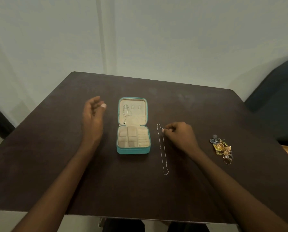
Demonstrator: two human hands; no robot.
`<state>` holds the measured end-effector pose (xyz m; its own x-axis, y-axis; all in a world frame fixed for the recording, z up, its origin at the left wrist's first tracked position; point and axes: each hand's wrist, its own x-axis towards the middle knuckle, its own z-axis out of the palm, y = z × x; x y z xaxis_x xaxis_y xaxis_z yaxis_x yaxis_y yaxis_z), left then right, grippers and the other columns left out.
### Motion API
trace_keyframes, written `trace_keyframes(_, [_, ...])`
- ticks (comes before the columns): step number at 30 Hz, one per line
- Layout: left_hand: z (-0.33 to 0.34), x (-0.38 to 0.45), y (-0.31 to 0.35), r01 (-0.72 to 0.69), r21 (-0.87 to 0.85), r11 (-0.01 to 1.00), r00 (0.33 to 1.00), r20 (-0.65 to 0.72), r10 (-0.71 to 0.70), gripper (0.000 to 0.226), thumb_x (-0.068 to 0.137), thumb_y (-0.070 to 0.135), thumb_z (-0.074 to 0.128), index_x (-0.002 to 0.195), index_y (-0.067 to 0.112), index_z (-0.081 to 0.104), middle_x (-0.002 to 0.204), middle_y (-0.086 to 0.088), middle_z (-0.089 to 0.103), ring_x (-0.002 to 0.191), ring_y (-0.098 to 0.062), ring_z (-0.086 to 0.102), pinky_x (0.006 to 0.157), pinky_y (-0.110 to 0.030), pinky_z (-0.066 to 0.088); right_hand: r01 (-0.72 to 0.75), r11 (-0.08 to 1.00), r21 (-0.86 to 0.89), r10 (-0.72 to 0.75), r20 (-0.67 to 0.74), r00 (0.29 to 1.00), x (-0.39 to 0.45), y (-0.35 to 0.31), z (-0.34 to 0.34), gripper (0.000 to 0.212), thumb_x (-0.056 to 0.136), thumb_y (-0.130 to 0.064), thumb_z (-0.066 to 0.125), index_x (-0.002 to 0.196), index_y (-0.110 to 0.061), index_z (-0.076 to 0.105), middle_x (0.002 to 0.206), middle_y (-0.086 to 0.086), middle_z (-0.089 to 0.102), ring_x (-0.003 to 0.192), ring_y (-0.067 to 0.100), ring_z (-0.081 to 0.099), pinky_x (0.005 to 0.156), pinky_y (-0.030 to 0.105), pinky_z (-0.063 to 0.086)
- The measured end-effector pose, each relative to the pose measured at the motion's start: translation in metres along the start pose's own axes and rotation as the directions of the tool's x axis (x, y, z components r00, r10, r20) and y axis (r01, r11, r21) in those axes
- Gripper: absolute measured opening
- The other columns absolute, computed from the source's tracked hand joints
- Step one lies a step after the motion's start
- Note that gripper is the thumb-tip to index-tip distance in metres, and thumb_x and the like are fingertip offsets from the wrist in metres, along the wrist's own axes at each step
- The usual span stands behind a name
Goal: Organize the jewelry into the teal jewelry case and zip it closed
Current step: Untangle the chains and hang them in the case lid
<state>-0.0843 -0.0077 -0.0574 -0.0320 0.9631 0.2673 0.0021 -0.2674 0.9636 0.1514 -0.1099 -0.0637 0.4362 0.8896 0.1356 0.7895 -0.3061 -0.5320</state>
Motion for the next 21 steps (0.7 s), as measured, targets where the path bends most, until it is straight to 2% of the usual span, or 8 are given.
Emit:
trace_keyframes(4, [-0.014,-0.005,0.004,-0.064,0.062,0.996,0.998,0.004,0.064,0.025,0.092,0.025,0.053,0.117,0.025,0.053,0.109,0.005,0.059,0.106,-0.012,0.057,0.097,-0.039,0.048,0.026,0.998,-0.065,-0.027,-0.015,1.000,0.011,-0.008,0.009,0.020,0.082,-0.031,0.062,0.078,-0.014,0.072,0.068,0.000,0.067,0.069,0.017,0.062,0.066,0.035,0.054])
trace_keyframes(7, [-0.021,-0.005,0.002,-0.067,0.104,0.992,0.998,-0.003,0.067,0.025,0.093,0.023,0.053,0.118,0.023,0.053,0.110,0.003,0.058,0.105,-0.012,0.056,0.097,-0.042,0.048,0.066,0.985,-0.156,-0.070,-0.019,0.997,0.014,-0.010,0.015,0.023,0.084,-0.028,0.059,0.074,-0.008,0.068,0.070,0.006,0.066,0.070,0.024,0.061,0.065,0.038,0.053])
trace_keyframes(10, [-0.024,-0.006,0.000,-0.055,0.142,0.988,0.998,-0.007,0.057,0.026,0.093,0.024,0.053,0.119,0.023,0.053,0.111,0.004,0.057,0.106,-0.012,0.056,0.098,-0.043,0.047,0.113,0.961,-0.253,-0.118,-0.005,0.993,0.016,-0.012,0.017,0.029,0.088,-0.026,0.053,0.069,-0.005,0.059,0.066,0.006,0.054,0.073,0.031,0.056,0.061,0.035,0.045])
trace_keyframes(14, [-0.023,-0.006,-0.003,-0.051,0.167,0.985,0.999,-0.001,0.052,0.026,0.093,0.024,0.052,0.120,0.021,0.053,0.112,0.002,0.057,0.105,-0.014,0.056,0.098,-0.045,0.047,0.156,0.935,-0.319,-0.142,0.069,0.988,0.023,-0.016,0.014,0.022,0.085,-0.022,0.050,0.070,-0.006,0.054,0.069,0.007,0.047,0.070,0.030,0.048,0.061,0.033,0.035])
trace_keyframes(16, [-0.022,-0.007,-0.002,-0.049,0.170,0.984,0.999,-0.011,0.052,0.026,0.093,0.023,0.052,0.120,0.020,0.053,0.112,0.003,0.057,0.105,-0.012,0.056,0.098,-0.044,0.047,0.151,0.949,-0.276,-0.121,0.126,0.985,0.026,-0.016,0.013,0.020,0.082,-0.020,0.053,0.071,-0.003,0.057,0.068,0.009,0.051,0.068,0.027,0.049,0.059,0.033,0.037])
trace_keyframes(18, [-0.021,-0.009,0.001,-0.070,0.159,0.985,0.997,-0.027,0.075,0.026,0.093,0.021,0.053,0.119,0.020,0.053,0.112,0.002,0.058,0.103,-0.009,0.056,0.096,-0.040,0.048,0.094,0.991,-0.092,-0.079,0.160,0.984,0.027,-0.012,0.009,0.017,0.079,-0.018,0.057,0.069,-0.005,0.059,0.065,0.007,0.057,0.063,0.020,0.053,0.060,0.032,0.041])
trace_keyframes(21, [-0.020,-0.011,0.017,-0.212,0.173,0.962,0.976,-0.015,0.218,0.027,0.092,0.015,0.054,0.119,0.013,0.054,0.109,0.003,0.058,0.096,0.002,0.056,0.091,-0.027,0.049,0.070,0.987,0.141,-0.091,0.147,0.985,0.020,-0.012,-0.009,0.017,0.081,-0.017,0.061,0.065,-0.013,0.057,0.068,-0.003,0.062,0.062,0.007,0.054,0.063,0.026,0.043])
